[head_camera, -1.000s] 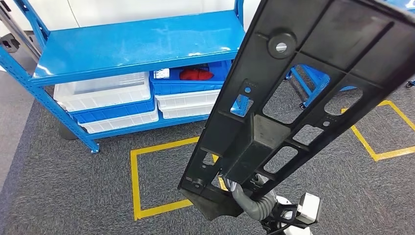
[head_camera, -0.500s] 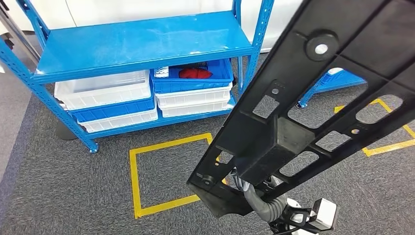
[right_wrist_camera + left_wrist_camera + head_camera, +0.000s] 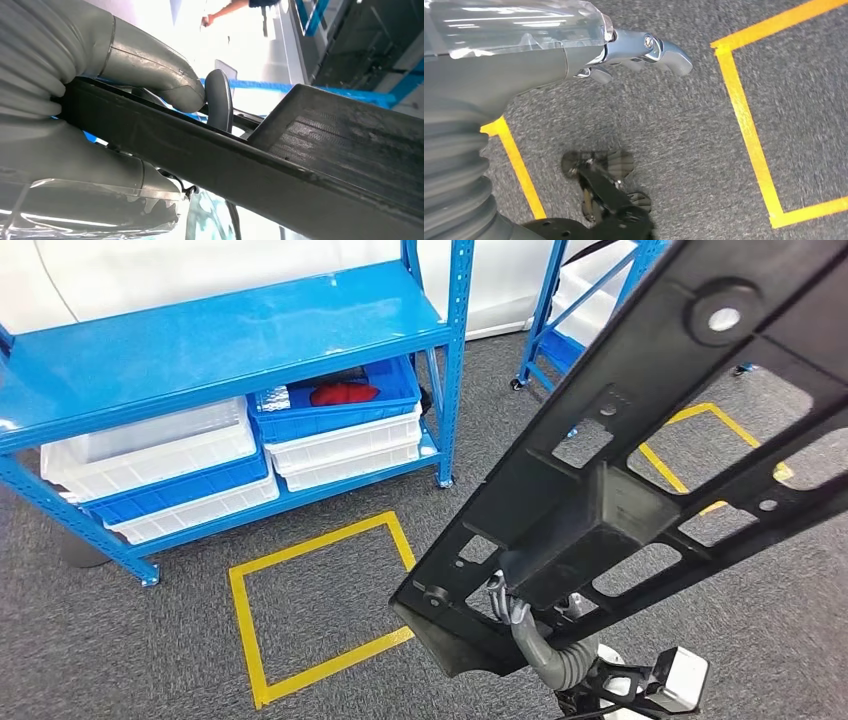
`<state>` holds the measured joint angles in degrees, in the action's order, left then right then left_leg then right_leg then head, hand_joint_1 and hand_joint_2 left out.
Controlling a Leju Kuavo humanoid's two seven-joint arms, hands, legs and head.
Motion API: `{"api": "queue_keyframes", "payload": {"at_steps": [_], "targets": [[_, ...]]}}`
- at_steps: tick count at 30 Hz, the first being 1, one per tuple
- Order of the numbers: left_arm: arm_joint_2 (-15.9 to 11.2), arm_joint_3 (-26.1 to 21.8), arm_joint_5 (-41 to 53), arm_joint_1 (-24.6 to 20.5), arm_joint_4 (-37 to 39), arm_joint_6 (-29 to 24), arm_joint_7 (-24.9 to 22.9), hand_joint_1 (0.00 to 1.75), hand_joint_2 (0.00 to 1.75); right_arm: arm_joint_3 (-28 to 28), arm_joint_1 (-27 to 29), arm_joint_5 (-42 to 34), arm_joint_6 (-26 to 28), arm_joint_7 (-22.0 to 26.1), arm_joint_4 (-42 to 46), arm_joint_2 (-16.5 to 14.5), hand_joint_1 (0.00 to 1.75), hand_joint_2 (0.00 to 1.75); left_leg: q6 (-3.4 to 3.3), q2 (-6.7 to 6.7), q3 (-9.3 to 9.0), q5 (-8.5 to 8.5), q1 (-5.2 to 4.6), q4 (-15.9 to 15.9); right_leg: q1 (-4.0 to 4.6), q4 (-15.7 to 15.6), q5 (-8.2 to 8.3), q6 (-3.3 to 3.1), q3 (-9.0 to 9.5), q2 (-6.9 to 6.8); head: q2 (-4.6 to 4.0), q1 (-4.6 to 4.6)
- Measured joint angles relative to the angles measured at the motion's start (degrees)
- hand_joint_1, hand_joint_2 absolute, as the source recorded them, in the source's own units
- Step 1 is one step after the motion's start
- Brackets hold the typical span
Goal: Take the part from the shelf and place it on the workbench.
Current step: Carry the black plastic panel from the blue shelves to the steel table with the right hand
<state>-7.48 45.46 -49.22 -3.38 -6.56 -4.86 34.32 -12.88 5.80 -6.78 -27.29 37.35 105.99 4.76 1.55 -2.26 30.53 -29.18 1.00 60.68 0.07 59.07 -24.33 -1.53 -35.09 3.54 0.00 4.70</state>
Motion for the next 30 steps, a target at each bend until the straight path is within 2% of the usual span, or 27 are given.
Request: {"api": "queue_keyframes", "payload": {"at_steps": [1,2,4,5,6,7,8,9,10,11,12,13,14,15,16,17,19,20,22,23,24,25,26,27,28,30], "targets": [[-0.02,-0.01,0.00,0.04,0.01,-0.05,-0.25,0.00,1.75,0.20,0.29,0.83,0.30,0.45,0.71,-0.11,1.75,1.75,-0.15,-0.73,-0.62,0.32,0.04,-1.73,-0.05,0.34,0.09,0.39,-0.42,0.55,0.00,-0.01],[-0.05,-0.03,0.00,0.11,0.01,-0.15,-0.54,0.00,1.75,0.33,0.64,2.17,0.84,0.97,1.56,-0.30,1.75,1.75,-0.43,-0.87,-0.63,0.12,-0.07,-2.12,-0.09,0.48,0.30,0.82,-0.78,1.10,0.00,-0.01],[-0.11,-0.19,0.00,0.16,0.02,-0.43,-0.94,0.00,1.75,0.33,1.32,5.62,2.52,1.74,3.33,-0.72,1.75,1.75,-1.23,0.23,-0.52,0.56,-0.12,-2.32,-0.35,0.53,0.68,1.58,-1.24,1.86,0.00,-0.01],[-0.16,-0.29,0.00,0.09,0.02,-0.55,-1.03,0.00,1.75,0.17,1.54,7.25,3.65,1.92,4.33,-0.85,1.75,1.75,-1.68,0.82,-0.52,0.83,-0.11,-2.49,-0.36,1.06,0.27,1.90,-1.59,1.37,0.00,-0.01],[-0.22,-0.37,0.00,0.01,0.01,-0.65,-1.06,0.00,1.75,-0.08,1.65,8.49,4.84,1.99,5.37,-0.89,1.75,1.75,-2.06,1.39,-0.47,1.11,-0.02,-2.67,-0.37,2.62,-0.88,2.17,-2.33,0.38,0.00,-0.01],[-0.30,-0.42,0.00,-0.01,0.01,-0.71,-1.09,0.00,1.75,-0.36,1.76,9.40,5.97,2.01,6.39,-0.88,1.75,1.75,-2.32,2.01,-0.34,1.30,0.01,-2.76,-0.42,5.43,-2.72,2.40,-3.55,-0.90,0.00,-0.02],[-0.38,-0.44,0.00,0.04,0.02,-0.74,-1.12,0.00,1.75,-0.62,1.88,9.84,6.81,2.03,7.23,-0.86,1.75,1.75,-2.44,2.56,-0.20,1.39,-0.03,-2.77,-0.45,9.03,-4.82,2.66,-5.08,-2.08,0.00,-0.02],[-0.45,-0.44,0.00,0.12,0.02,-0.77,-1.16,0.00,1.75,-0.79,2.08,10.03,7.32,2.04,7.85,-0.84,1.75,1.75,-2.47,3.19,-0.06,1.43,-0.06,-2.75,-0.61,12.78,-6.64,2.89,-6.60,-2.68,0.00,-0.02],[-0.52,-0.44,-0.02,0.19,0.02,-0.78,-1.20,0.00,1.75,-0.88,2.35,10.09,7.58,2.04,8.26,-0.83,1.75,1.75,-2.46,3.81,0.03,1.47,-0.08,-2.73,-0.77,15.46,-7.62,3.07,-7.55,-2.98,0.00,-0.02],[-0.56,-0.44,-0.04,0.20,0.02,-0.79,-1.23,0.00,1.75,-0.93,2.60,10.10,7.73,2.04,8.58,-0.79,1.75,1.75,-2.42,4.43,0.10,1.48,-0.08,-2.70,-0.91,16.12,-7.54,3.18,-7.50,-3.17,0.00,-0.02],[-0.59,-0.44,-0.05,0.15,0.02,-0.80,-1.26,0.00,1.75,-0.97,2.80,10.10,7.82,2.05,8.87,-0.76,1.75,1.75,-2.35,5.05,0.12,1.49,-0.08,-2.66,-1.00,14.60,-6.54,3.20,-6.33,-3.43,0.00,-0.02],[-0.61,-0.44,-0.07,0.07,0.02,-0.80,-1.28,0.00,1.75,-0.97,2.92,10.10,7.90,2.05,9.17,-0.72,1.75,1.75,-2.25,5.63,0.09,1.47,-0.08,-2.65,-1.02,11.09,-4.94,3.10,-4.12,-4.04,0.00,-0.02],[-0.61,-0.44,-0.08,0.00,0.02,-0.80,-1.29,0.00,1.75,-0.98,2.94,10.10,7.96,2.06,9.49,-0.68,1.75,1.75,-2.08,6.20,0.01,1.43,-0.12,-2.65,-0.89,6.85,-3.72,2.87,-1.63,-5.36,0.00,-0.02],[-0.61,-0.44,-0.07,-0.03,0.02,-0.80,-1.30,0.00,1.75,-1.01,2.94,10.10,8.00,2.06,9.78,-0.67,1.75,1.75,-1.81,6.72,-0.07,1.35,-0.24,-2.61,-0.61,3.31,-2.81,2.46,0.34,-6.46,0.00,-0.02],[-0.61,-0.43,-0.08,-0.05,0.02,-0.80,-1.30,0.00,1.75,-1.04,2.95,10.10,8.04,2.06,10.07,-0.67,1.75,1.75,-1.48,7.21,-0.15,1.30,-0.36,-2.62,-0.31,1.04,-2.43,2.02,1.52,-7.26,0.00,-0.02],[-0.61,-0.43,-0.08,-0.07,0.02,-0.80,-1.31,0.00,1.75,-1.07,2.98,10.10,8.08,2.06,10.30,-0.66,1.75,1.75,-1.12,7.69,-0.21,1.27,-0.46,-2.67,-0.01,0.17,-2.52,1.58,1.81,-7.56,0.00,-0.02],[-0.60,-0.42,-0.08,-0.22,0.02,-0.80,-1.31,0.00,1.75,-1.10,3.15,10.10,8.14,2.06,10.64,-0.64,1.75,1.75,-0.43,8.65,-0.39,1.24,-0.52,-2.89,0.16,-0.03,-2.21,0.79,1.58,-6.30,0.00,-0.01],[-0.62,-0.42,-0.08,-0.32,0.02,-0.80,-1.32,0.00,1.75,-1.13,3.25,10.09,8.16,2.06,10.79,-0.62,1.75,1.75,-0.10,8.36,-0.41,0.93,-0.42,-2.70,0.08,-0.32,-1.98,0.42,1.59,-5.74,0.00,0.00],[-0.66,-0.42,-0.08,-0.42,0.02,-0.85,-1.34,0.00,1.75,-1.24,3.33,10.03,8.25,2.06,11.02,-0.60,1.75,1.75,0.30,6.07,0.65,-1.25,-0.24,0.04,-0.18,-0.91,-1.50,-0.31,1.70,-4.72,0.00,0.00],[-0.68,-0.42,-0.07,-0.35,0.02,-0.99,-1.41,0.00,1.75,-1.32,3.40,9.97,8.30,2.06,11.06,-0.59,1.75,1.75,0.35,4.46,2.03,-3.18,-0.14,3.30,-0.19,-1.01,-1.37,-0.55,1.66,-4.19,0.00,0.00],[-0.67,-0.40,-0.07,-0.20,0.02,-1.27,-1.54,0.00,1.75,-1.38,3.50,9.83,8.35,2.06,11.06,-0.55,1.75,1.75,0.33,3.44,3.82,-5.14,-0.15,7.30,-0.12,-1.00,-1.30,-0.73,1.59,-3.54,0.00,0.00],[-0.63,-0.37,-0.07,-0.04,0.02,-1.68,-1.71,0.00,1.75,-1.42,3.68,9.64,8.40,2.06,11.05,-0.50,1.75,1.75,0.32,2.94,5.51,-6.49,-0.15,10.96,-0.02,-0.93,-1.25,-0.85,1.49,-2.79,0.00,0.00],[-0.57,-0.28,-0.07,0.09,0.02,-2.14,-1.84,0.00,1.75,-1.43,3.90,9.42,8.45,2.06,11.05,-0.44,1.75,1.75,0.27,2.76,6.57,-6.78,-0.15,13.10,0.09,-0.82,-1.22,-0.89,1.41,-1.97,0.00,0.00],[-0.51,-0.16,-0.07,0.15,0.02,-2.62,-1.94,0.00,1.75,-1.43,4.07,9.15,8.51,2.06,11.05,-0.38,1.75,1.75,0.16,2.67,6.59,-5.80,-0.15,12.88,0.17,-0.66,-1.22,-0.90,1.34,-1.17,0.00,0.00],[-0.46,-0.02,-0.07,0.14,0.02,-3.00,-1.94,0.00,1.75,-1.43,4.19,8.85,8.54,2.06,11.05,-0.34,1.75,1.75,0.00,2.36,5.56,-3.86,-0.15,10.39,0.22,-0.47,-1.24,-0.87,1.30,-0.40,0.00,0.00],[-0.48,0.36,-0.07,0.10,0.03,-3.71,-1.86,0.00,1.75,-1.43,4.24,8.10,8.41,2.06,11.06,-0.31,1.75,1.75,-0.50,0.01,2.31,-0.03,-0.09,2.72,0.30,0.02,-1.34,-0.69,1.10,0.98,0.00,0.00]]}}
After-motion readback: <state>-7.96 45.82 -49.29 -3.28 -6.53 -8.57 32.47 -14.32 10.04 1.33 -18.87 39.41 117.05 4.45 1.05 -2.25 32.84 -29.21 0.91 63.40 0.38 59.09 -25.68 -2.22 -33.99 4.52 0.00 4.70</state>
